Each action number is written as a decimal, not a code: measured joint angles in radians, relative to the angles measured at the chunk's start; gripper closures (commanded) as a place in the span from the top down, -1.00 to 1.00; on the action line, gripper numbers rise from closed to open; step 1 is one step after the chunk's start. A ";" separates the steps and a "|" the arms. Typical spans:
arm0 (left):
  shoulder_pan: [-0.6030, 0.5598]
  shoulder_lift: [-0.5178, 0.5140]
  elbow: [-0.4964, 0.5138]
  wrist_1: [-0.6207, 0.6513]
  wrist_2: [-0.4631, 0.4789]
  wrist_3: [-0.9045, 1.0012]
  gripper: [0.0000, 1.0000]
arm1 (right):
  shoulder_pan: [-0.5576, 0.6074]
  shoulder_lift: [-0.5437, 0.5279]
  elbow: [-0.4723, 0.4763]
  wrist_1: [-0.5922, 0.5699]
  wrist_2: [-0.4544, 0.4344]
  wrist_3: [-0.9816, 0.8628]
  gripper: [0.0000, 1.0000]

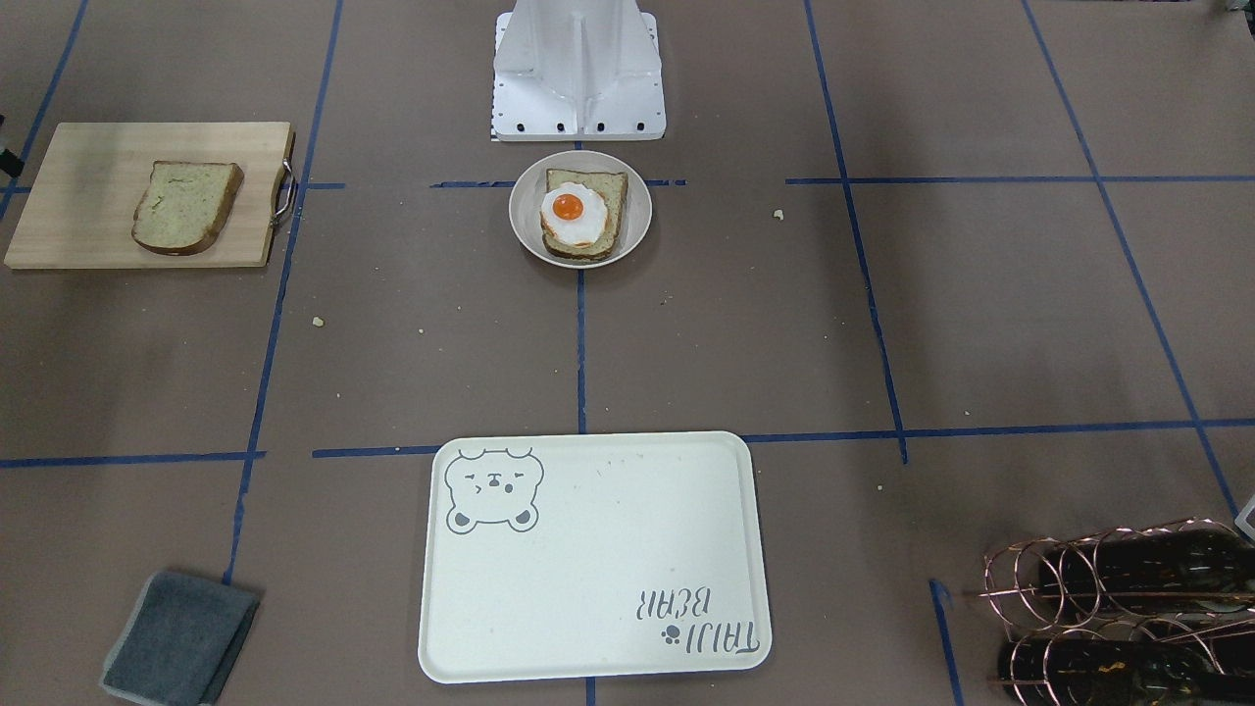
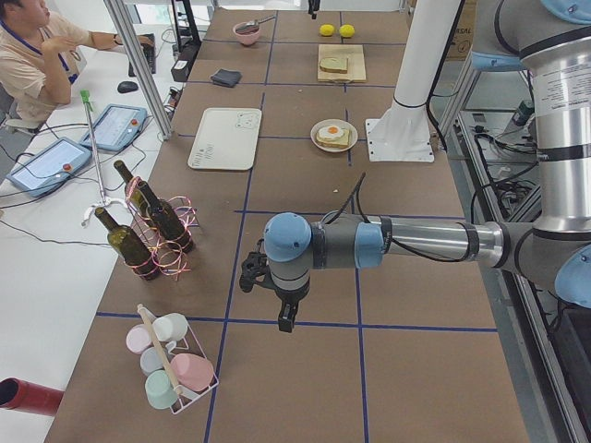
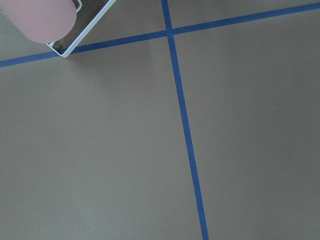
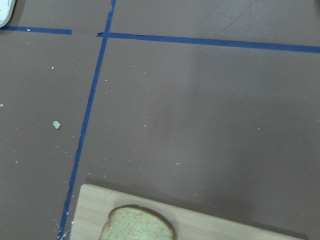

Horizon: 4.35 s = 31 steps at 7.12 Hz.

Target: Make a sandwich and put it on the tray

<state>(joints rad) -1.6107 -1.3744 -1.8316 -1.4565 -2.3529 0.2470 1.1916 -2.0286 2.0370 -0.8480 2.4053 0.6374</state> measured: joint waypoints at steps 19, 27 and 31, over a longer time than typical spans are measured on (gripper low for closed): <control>0.000 -0.001 -0.014 -0.001 0.000 0.000 1.00 | -0.718 -0.083 -0.206 0.669 -0.660 0.664 -1.00; -0.001 -0.003 -0.031 -0.001 0.000 0.000 1.00 | -0.499 0.337 -0.052 0.539 -0.269 0.875 -1.00; -0.002 -0.006 -0.031 -0.001 0.000 -0.001 1.00 | -0.871 0.579 -0.098 0.382 -0.708 0.939 -1.00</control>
<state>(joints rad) -1.6122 -1.3800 -1.8624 -1.4577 -2.3531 0.2462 0.3203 -1.4494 1.9394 -0.4655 1.6976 1.5761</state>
